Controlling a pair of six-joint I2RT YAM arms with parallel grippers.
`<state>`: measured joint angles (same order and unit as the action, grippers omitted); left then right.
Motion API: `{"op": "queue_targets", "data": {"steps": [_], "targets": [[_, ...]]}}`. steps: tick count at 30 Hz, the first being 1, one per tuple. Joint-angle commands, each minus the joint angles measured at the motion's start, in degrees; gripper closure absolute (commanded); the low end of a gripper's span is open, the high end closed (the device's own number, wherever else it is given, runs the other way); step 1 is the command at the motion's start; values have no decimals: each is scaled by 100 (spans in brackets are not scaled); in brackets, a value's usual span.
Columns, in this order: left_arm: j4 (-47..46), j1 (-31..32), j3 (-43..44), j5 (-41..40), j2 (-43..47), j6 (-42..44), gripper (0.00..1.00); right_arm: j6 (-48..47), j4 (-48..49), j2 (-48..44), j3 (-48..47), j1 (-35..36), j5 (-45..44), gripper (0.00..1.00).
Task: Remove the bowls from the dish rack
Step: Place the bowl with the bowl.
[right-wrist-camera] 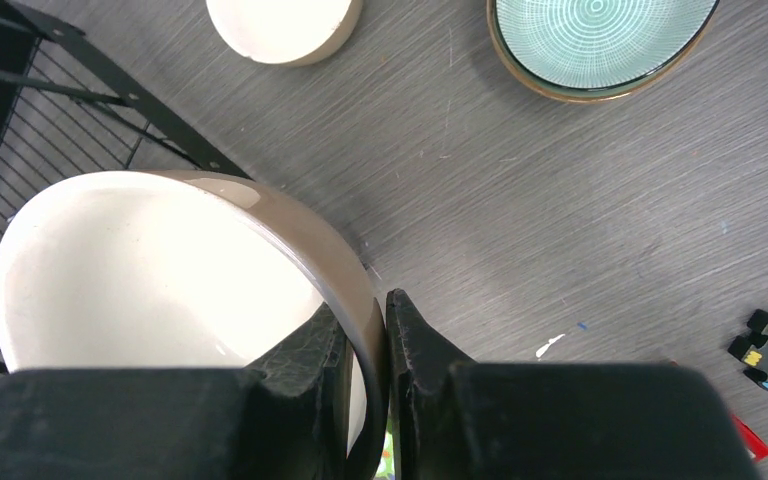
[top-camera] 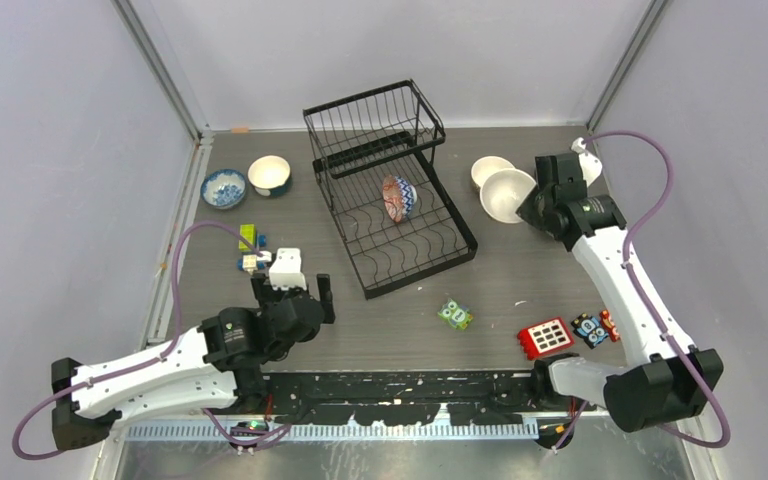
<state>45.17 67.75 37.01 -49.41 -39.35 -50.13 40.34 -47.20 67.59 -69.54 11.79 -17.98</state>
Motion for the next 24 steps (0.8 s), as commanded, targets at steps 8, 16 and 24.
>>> {"op": "queue_targets", "data": {"steps": [8, 16, 24], "targets": [[-402, -16, -125, 203, 141, -336, 0, 351, 787, 438, -337, -543, -211, 99], [-480, -16, -159, 331, 76, -461, 0, 556, 1187, 926, -169, -975, -48, 99], [-613, -23, -206, 481, -121, -673, 0, 754, 1549, 1175, 120, -974, -30, 99]]}}
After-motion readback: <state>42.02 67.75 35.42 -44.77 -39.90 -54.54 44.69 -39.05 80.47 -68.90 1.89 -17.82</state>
